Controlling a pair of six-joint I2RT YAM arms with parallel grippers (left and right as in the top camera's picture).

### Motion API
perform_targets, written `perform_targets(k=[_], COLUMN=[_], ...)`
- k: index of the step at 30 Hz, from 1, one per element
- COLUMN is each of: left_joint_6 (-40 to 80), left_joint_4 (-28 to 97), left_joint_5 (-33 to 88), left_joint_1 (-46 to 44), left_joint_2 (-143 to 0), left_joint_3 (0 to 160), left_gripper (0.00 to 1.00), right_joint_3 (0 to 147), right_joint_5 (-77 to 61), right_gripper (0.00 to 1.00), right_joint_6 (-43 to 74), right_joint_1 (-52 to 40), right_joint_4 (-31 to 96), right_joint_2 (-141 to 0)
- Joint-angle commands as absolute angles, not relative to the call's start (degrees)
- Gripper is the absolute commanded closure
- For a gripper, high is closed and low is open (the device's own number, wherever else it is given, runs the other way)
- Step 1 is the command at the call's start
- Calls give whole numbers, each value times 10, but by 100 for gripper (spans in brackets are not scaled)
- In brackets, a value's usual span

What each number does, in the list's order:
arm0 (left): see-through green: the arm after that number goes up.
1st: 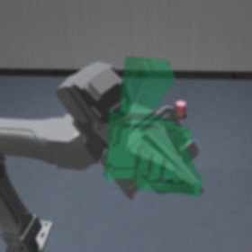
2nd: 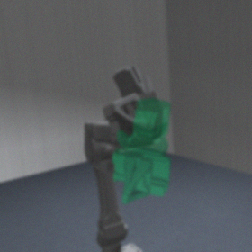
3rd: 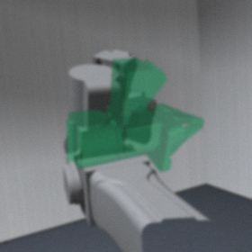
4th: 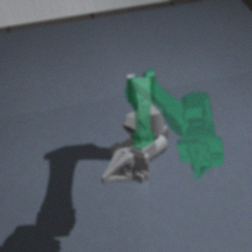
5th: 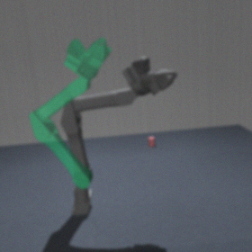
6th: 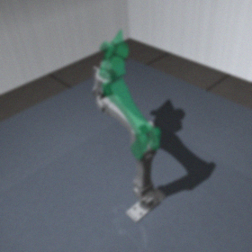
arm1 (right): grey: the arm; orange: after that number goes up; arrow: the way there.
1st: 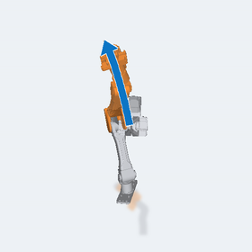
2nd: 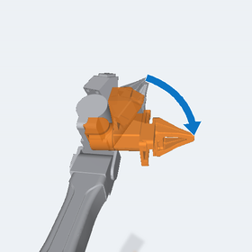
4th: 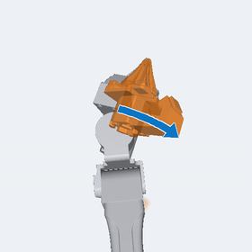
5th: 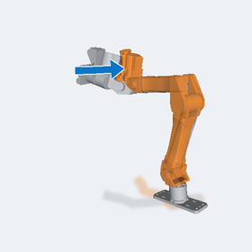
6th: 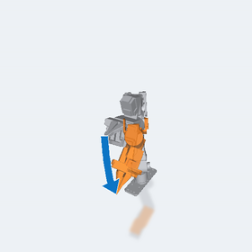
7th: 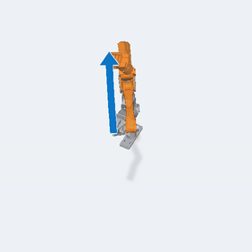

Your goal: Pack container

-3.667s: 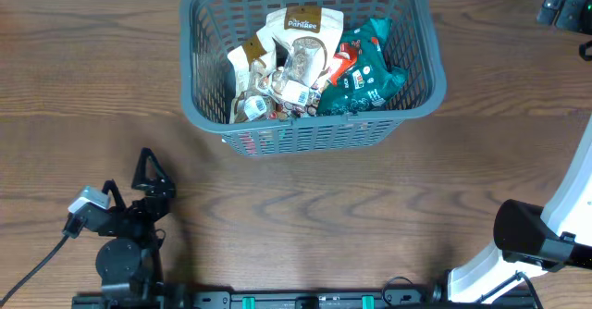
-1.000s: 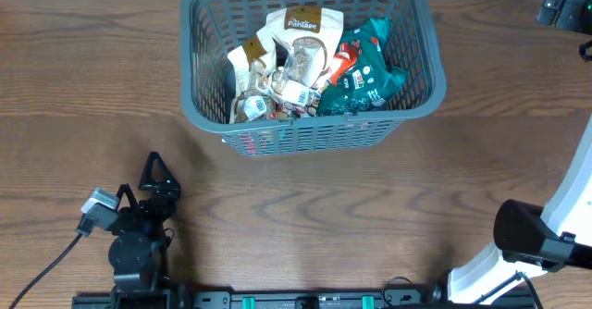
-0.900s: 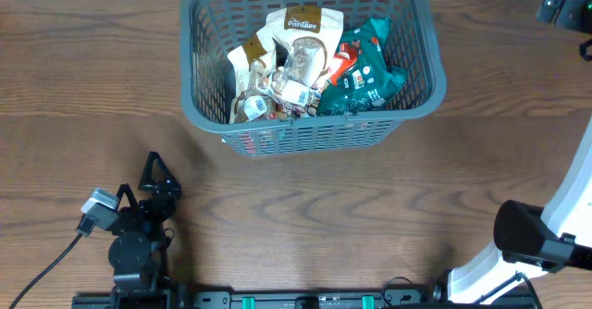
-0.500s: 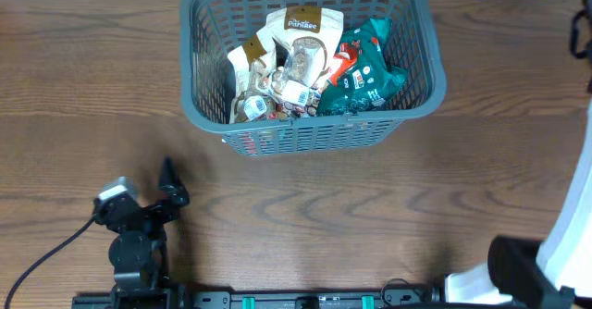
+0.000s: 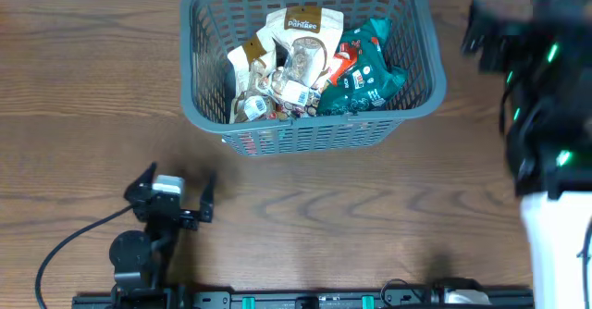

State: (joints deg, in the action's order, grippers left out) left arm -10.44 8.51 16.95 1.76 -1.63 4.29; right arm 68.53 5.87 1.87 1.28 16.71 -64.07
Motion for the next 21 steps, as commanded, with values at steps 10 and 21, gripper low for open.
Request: perform_targets(k=[10, 21], left_joint_6=[-120, -120], left_joint_4=[87, 87], left_joint_5=[244, 244], left_joint_1=[16, 16], left_joint_2=[-18, -18], left_joint_3=[30, 30], left_gripper=[1, 1], right_joint_3=[386, 262], right_joint_5=[15, -16], right_gripper=[1, 1], right_joint_6=[50, -35], right_joint_1=[10, -19], right_joint_4=[92, 91], right_joint_2=[-435, -326])
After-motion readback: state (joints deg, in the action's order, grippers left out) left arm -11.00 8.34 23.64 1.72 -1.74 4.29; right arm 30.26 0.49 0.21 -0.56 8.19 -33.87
